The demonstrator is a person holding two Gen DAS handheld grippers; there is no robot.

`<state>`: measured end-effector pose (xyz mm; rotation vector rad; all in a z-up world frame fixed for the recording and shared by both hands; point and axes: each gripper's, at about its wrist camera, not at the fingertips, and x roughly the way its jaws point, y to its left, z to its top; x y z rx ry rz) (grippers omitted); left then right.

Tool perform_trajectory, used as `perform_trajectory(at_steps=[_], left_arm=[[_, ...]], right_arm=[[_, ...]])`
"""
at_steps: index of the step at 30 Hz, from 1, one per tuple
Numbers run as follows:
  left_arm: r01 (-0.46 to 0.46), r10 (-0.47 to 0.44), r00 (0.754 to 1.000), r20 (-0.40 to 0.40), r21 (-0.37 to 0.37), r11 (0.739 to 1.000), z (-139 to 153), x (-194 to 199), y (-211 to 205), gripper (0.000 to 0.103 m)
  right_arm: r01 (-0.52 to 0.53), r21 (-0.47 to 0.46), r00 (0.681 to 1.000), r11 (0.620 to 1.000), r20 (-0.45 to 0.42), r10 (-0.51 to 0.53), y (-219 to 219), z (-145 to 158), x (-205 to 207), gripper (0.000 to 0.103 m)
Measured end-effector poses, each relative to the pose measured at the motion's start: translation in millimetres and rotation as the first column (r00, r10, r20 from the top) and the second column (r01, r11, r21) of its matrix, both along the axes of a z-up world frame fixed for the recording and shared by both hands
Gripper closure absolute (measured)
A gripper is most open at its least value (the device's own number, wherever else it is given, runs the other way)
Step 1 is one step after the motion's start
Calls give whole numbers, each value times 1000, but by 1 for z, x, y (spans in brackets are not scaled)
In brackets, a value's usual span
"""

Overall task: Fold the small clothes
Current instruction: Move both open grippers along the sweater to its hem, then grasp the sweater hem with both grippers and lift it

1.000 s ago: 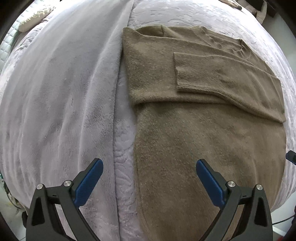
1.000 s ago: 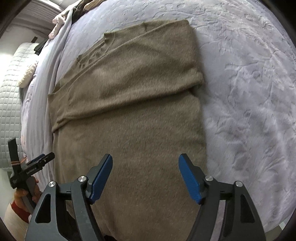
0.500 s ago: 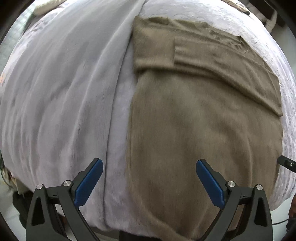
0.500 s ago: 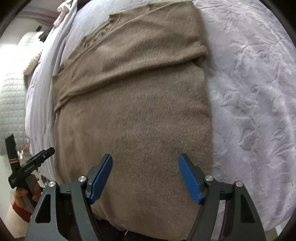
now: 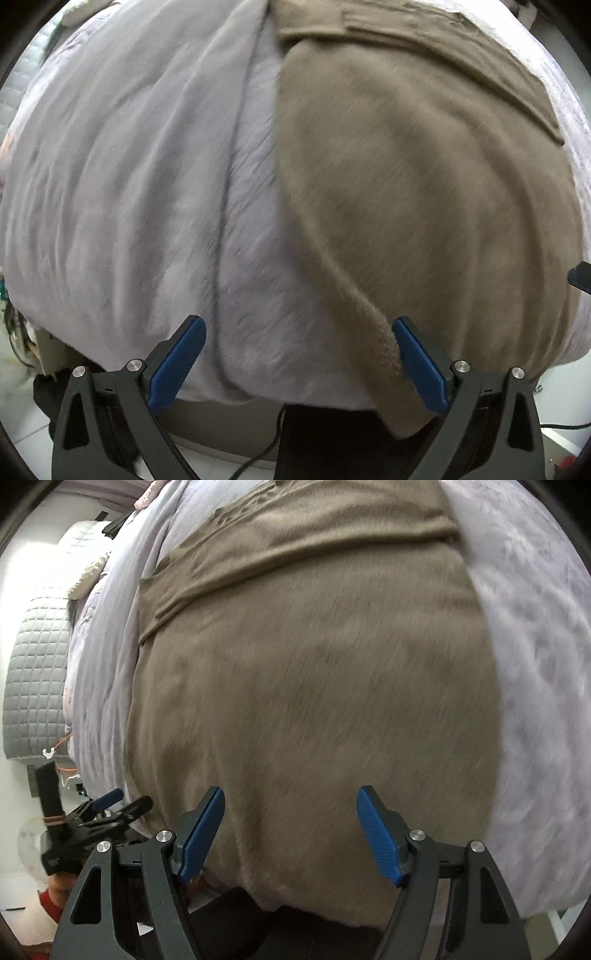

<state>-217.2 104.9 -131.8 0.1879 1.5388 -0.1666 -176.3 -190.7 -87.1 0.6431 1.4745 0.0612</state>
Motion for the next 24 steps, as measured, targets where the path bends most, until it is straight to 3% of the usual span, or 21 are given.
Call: perform_trajectory(at_steps=[6,9,10,15,22,24], left_arm=[[-60,58,998,-35,-54,997,-21,-36,41,2],[-62,58,998,-31,-159,985,-21,-55,47,2],[-56,51,998,-31,-199,978,-21,-60,67,2],[-21,-6,998,-69,-375,927,-22,-71,72,2],[31,-84,988,-131,-361,932,-41,-95,48,4],[41,-90,988,-124,-353,935,-45,-99,42,16]], right_arm=[[11,-32,1000,999,-20,-12,12,-6,-43,26],[73,-35,997,997,-24,-74,0,-10,-72,26],[94,-39,995,995,-24,-95,-6,-10,-82,26],[186,-52,981,981,-43,-189,-30,-19,-123,26],[234,25,970,972,-73,-232,-40,-51,-151,26],[249,73,968,966,-47,-246,-38,-56,-150,25]])
